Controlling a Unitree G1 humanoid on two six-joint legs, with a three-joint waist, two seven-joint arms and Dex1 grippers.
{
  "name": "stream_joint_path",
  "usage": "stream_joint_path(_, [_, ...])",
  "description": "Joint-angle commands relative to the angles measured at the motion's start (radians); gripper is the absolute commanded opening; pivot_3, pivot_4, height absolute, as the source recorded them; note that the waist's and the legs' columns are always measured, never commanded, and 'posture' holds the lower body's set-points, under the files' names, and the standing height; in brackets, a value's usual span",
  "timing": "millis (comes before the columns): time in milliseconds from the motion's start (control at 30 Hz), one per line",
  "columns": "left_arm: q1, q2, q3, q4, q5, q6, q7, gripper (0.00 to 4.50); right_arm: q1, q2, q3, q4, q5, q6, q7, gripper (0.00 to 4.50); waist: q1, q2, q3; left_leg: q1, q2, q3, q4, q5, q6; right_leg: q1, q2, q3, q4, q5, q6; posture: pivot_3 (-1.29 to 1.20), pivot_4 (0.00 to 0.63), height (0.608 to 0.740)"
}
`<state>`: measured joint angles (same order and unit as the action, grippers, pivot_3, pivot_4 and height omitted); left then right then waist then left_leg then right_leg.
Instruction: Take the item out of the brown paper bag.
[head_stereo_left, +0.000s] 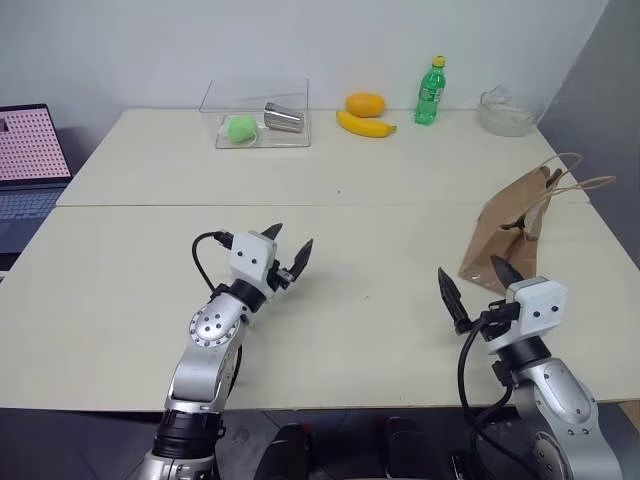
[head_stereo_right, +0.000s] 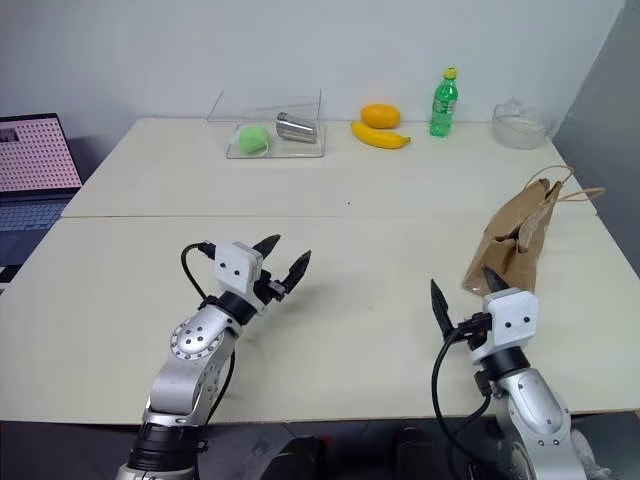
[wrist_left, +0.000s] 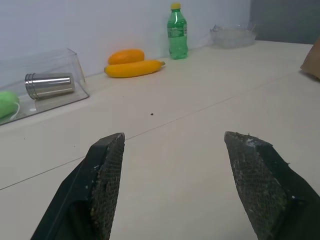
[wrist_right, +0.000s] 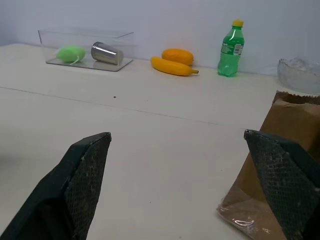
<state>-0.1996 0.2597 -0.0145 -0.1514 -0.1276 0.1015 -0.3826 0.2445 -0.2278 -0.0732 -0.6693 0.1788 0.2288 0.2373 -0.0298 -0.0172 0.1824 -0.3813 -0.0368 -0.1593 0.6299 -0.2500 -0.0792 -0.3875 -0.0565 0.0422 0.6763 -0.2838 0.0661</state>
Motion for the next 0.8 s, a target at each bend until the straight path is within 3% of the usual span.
stream_joint_path(33, [-0.027, 0.004, 0.000, -0.038, 0.000, -0.010, -0.002, 3.35, -0.003, 0.005, 0.006, -0.022, -0.005, -0.013, -0.008, 4.50, 0.000, 0.000, 0.000, 0.000, 0.000, 0.000, 0.000, 0.000, 0.000, 0.000, 0.000, 0.000, 0.000, 0.000, 0.000, 0.00, 0.150, 0.740])
stream_joint_path(700, [-0.042, 0.015, -0.003, -0.055, -0.041, -0.009, -0.050, 3.35, 0.004, -0.003, 0.011, -0.029, -0.011, -0.005, -0.002, 4.50, 0.000, 0.000, 0.000, 0.000, 0.000, 0.000, 0.000, 0.000, 0.000, 0.000, 0.000, 0.000, 0.000, 0.000, 0.000, 0.00, 0.150, 0.740])
stream_joint_path(800, [-0.064, 0.054, -0.009, -0.085, -0.173, 0.021, -0.208, 3.35, 0.024, -0.012, 0.012, -0.070, -0.023, 0.006, -0.006, 4.50, 0.000, 0.000, 0.000, 0.000, 0.000, 0.000, 0.000, 0.000, 0.000, 0.000, 0.000, 0.000, 0.000, 0.000, 0.000, 0.00, 0.150, 0.740])
